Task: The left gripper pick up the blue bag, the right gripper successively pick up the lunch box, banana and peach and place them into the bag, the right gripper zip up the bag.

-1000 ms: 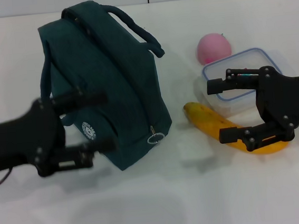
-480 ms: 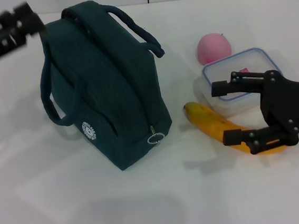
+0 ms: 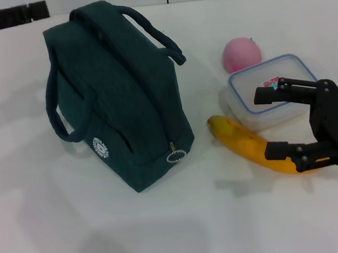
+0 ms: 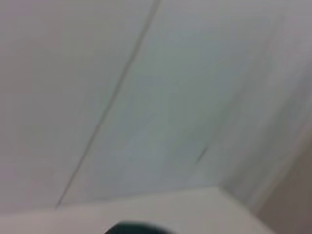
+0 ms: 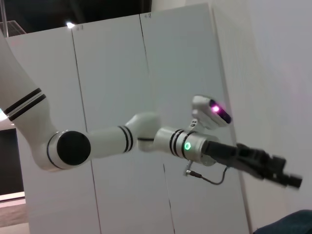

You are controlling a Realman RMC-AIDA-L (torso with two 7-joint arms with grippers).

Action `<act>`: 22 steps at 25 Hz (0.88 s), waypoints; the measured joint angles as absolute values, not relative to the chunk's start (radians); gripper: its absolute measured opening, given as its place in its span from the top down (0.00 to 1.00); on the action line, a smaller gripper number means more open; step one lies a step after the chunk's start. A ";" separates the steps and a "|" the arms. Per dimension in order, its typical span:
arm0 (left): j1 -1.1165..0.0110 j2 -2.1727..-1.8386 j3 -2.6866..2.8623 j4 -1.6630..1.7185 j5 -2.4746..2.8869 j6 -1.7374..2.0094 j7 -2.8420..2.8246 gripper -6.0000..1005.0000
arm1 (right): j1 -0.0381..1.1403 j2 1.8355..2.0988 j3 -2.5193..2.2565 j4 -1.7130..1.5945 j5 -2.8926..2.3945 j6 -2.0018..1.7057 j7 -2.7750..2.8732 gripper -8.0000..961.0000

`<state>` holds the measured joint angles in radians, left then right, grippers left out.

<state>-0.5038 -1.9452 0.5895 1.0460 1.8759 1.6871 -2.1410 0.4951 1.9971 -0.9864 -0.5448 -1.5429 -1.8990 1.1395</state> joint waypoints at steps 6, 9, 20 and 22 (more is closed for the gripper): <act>-0.545 -1.933 0.595 1.176 2.092 1.725 -2.500 0.15 | 0.485 2.002 -0.986 -0.538 -1.541 -1.899 1.123 0.09; -0.543 -1.940 0.607 1.226 2.098 1.782 -2.519 0.15 | 0.484 2.002 -0.986 -0.536 -1.541 -1.899 1.120 0.09; -0.546 -1.996 0.728 1.347 2.160 1.780 -2.605 0.16 | 0.489 1.997 -0.986 -0.536 -1.540 -1.892 1.102 0.09; -0.557 -2.003 0.729 1.344 2.188 1.759 -2.627 0.16 | 0.486 1.997 -0.986 -0.535 -1.540 -1.892 1.098 0.09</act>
<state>-0.5573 -2.0028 0.7287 1.3439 2.1880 1.7591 -2.6269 0.4862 1.9966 -0.9864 -0.5353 -1.5400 -1.8923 1.0977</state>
